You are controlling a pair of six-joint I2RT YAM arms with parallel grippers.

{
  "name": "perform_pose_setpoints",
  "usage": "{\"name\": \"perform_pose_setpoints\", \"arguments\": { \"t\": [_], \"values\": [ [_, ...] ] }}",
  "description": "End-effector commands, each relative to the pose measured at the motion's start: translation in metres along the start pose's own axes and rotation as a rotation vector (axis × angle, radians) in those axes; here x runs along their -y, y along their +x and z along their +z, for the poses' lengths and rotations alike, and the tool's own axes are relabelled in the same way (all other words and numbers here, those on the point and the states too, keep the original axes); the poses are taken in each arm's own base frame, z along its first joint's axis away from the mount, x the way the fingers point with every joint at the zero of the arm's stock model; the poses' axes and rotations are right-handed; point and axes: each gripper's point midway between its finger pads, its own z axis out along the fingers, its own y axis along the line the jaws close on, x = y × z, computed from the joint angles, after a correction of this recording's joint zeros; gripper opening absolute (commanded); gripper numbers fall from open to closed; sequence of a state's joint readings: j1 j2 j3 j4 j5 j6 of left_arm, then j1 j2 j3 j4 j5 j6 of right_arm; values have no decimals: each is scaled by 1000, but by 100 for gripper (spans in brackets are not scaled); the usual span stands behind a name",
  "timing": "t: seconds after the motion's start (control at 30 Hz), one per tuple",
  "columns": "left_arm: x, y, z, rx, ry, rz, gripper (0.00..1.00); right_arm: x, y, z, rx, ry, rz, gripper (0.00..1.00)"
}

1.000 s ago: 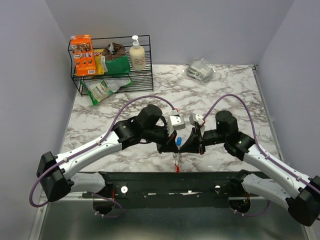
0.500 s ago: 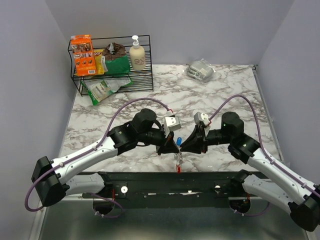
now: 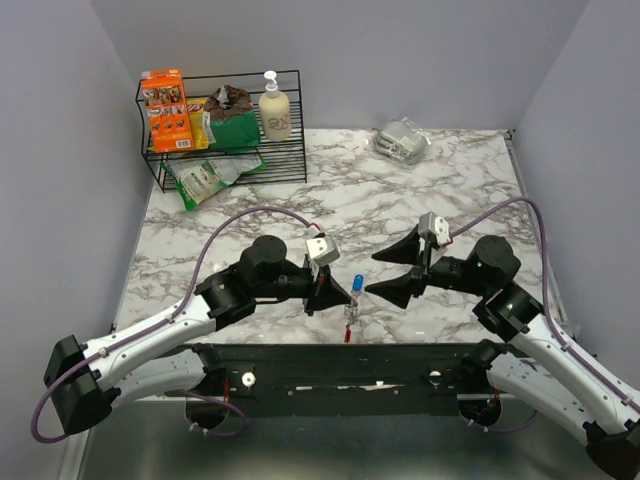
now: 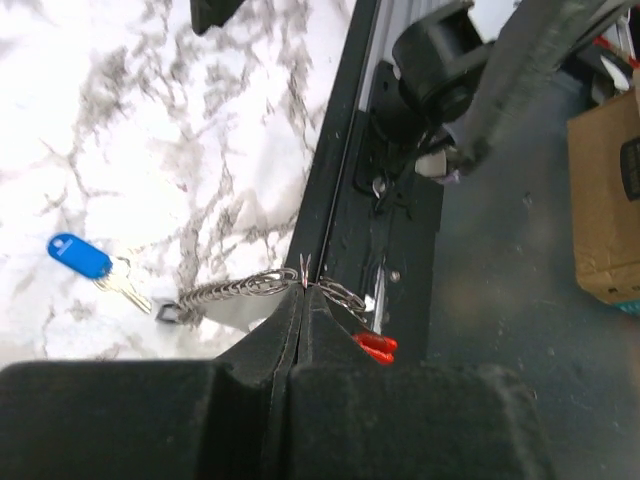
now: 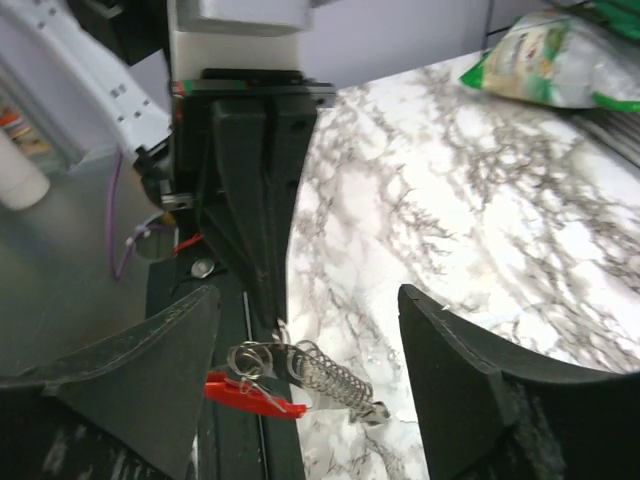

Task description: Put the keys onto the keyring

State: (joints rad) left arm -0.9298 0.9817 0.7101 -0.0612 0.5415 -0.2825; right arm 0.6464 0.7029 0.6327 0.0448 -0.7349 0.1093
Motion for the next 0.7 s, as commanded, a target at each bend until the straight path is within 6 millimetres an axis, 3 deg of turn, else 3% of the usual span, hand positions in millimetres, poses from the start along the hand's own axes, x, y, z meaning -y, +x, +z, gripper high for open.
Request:
{"name": "perform_pose_setpoints", "arguments": {
  "t": [0.0,0.27,0.4,0.63,0.67],
  "values": [
    [9,-42,-13,176,-16,76,0,31,-9,-7,66,213,28,81],
    [18,-80,-50,386,-88,152,0,65,1,-10,64,401,134,84],
    [22,-89,-69,465,-117,181,0,84,12,-13,52,502,184,84],
    [38,-106,-101,539,-140,217,0,107,55,-5,-95,582,267,80],
    [38,-106,-103,537,-146,216,0,111,72,-2,-163,590,298,78]
  ]
}}
